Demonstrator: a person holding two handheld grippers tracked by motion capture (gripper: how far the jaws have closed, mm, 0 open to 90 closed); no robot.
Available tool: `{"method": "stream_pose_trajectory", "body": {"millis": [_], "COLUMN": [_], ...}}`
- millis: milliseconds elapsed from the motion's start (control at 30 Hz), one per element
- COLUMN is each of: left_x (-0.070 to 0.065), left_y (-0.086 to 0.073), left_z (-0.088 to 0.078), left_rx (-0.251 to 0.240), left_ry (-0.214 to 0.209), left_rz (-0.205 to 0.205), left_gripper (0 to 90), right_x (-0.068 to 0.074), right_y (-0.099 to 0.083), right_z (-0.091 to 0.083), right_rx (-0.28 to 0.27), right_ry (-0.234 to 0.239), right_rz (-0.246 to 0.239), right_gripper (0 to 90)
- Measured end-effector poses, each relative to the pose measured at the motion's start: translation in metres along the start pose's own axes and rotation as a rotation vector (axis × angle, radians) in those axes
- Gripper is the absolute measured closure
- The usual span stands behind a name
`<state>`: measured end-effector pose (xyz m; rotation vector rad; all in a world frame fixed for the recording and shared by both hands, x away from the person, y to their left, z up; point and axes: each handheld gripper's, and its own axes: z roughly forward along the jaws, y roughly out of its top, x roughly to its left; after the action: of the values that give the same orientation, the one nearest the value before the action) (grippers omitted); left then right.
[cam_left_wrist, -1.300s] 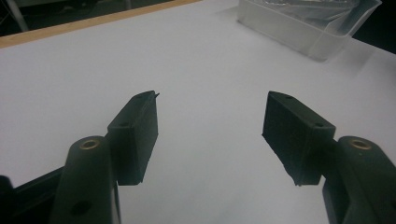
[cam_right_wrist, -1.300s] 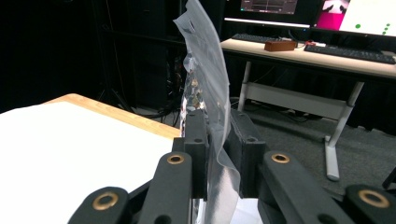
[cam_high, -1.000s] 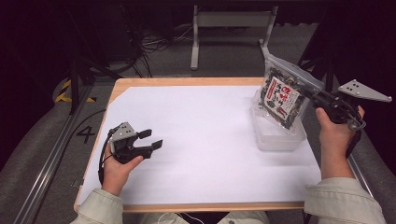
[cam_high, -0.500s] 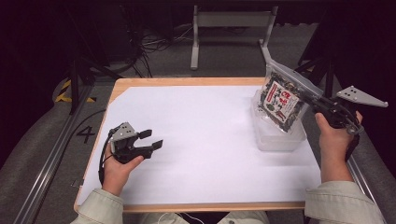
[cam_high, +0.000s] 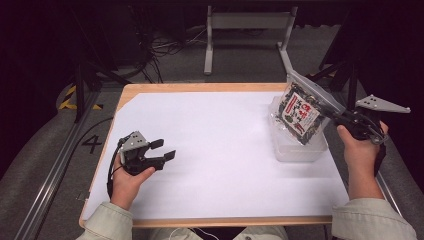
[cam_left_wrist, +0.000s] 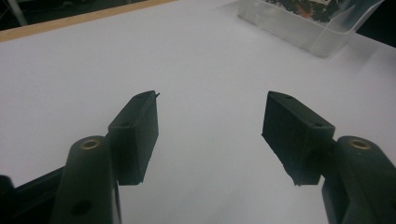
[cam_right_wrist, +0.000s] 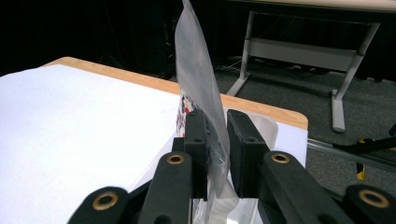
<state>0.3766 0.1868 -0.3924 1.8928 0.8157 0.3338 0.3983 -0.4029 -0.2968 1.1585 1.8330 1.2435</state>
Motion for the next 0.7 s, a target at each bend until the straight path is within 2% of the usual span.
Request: {"method": "stream_pose_trajectory", "body": {"millis": [167,300,600,700], "left_x": [0.0,0.0,0.0,0.0], "left_y": [-0.001,-0.001,-0.001,-0.001], "left_z": [0.0,0.0,0.002,0.001], "left_rx": [0.003,0.007,0.009,0.006], "left_ry": [0.001,0.005,-0.001,0.002], "left_rz": [-0.01,-0.003,-0.008,-0.008], "left_gripper": [36.8,36.8,36.8,36.9], "right_x": [-0.004,-0.008,-0.011,-0.015], "right_y": [-0.006,-0.013,-0.01,-0.014], "right_z": [-0.003,-0.005,-0.003,-0.003], "right_rx": [0.003,-0.009,0.001,-0.009], "right_ry": [0.004,0.013,0.009,0.007], "right_rz": [0.009,0.031,0.033,0.054], "right_gripper": [78.6,78.6,78.5,78.4]}}
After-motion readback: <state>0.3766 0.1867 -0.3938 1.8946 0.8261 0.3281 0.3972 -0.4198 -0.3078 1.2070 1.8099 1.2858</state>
